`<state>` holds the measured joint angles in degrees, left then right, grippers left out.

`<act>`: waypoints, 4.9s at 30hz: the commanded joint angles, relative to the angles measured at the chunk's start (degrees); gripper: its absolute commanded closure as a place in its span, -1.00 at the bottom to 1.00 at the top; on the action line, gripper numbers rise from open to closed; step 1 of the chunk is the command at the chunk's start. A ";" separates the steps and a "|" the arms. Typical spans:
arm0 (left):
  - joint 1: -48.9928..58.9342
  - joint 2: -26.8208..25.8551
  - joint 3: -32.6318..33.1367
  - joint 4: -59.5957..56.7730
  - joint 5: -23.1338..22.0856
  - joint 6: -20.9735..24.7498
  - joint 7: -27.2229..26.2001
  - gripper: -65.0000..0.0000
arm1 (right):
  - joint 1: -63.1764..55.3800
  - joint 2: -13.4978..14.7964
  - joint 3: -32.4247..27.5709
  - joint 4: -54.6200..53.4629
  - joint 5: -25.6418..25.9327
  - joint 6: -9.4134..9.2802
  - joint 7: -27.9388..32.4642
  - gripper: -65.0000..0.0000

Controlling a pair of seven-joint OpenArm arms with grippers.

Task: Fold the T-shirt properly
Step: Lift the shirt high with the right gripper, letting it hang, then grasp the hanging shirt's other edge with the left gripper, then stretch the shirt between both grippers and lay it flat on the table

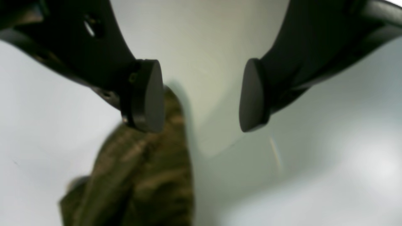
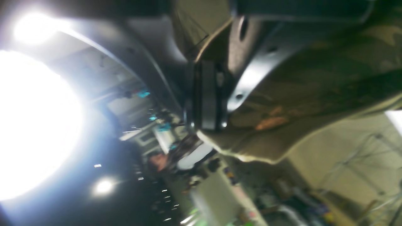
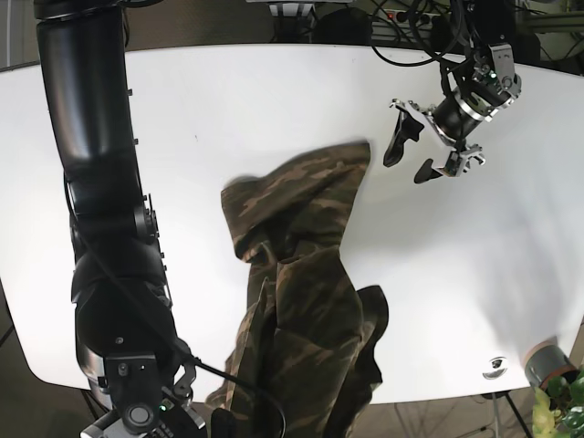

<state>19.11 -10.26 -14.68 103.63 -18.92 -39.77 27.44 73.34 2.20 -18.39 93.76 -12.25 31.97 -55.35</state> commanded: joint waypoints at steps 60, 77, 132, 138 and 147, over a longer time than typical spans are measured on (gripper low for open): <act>-23.55 0.72 25.53 -39.33 -1.08 13.26 -1.82 0.28 | -2.97 -0.22 5.25 -0.26 -0.19 -0.36 -0.08 0.94; -23.73 -3.58 13.23 -28.78 -1.35 12.82 -1.73 1.00 | -3.67 0.13 11.05 -2.72 -0.80 -1.06 0.19 0.94; -53.36 -23.45 -10.25 -35.37 -1.61 4.30 18.49 1.00 | -24.42 9.19 35.05 -12.30 7.02 -5.99 13.20 0.94; -45.00 -23.19 -14.29 -31.77 -1.61 4.30 18.49 1.00 | -36.64 9.19 39.71 -3.95 10.62 -5.90 10.47 0.94; -32.52 -19.23 -15.61 -30.01 -1.61 1.66 14.98 1.00 | -55.98 9.19 47.45 2.20 24.87 -6.34 9.86 0.94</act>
<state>-14.02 -28.34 -29.82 72.34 -20.03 -36.77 43.38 19.31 10.33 27.90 93.56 10.48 25.93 -47.03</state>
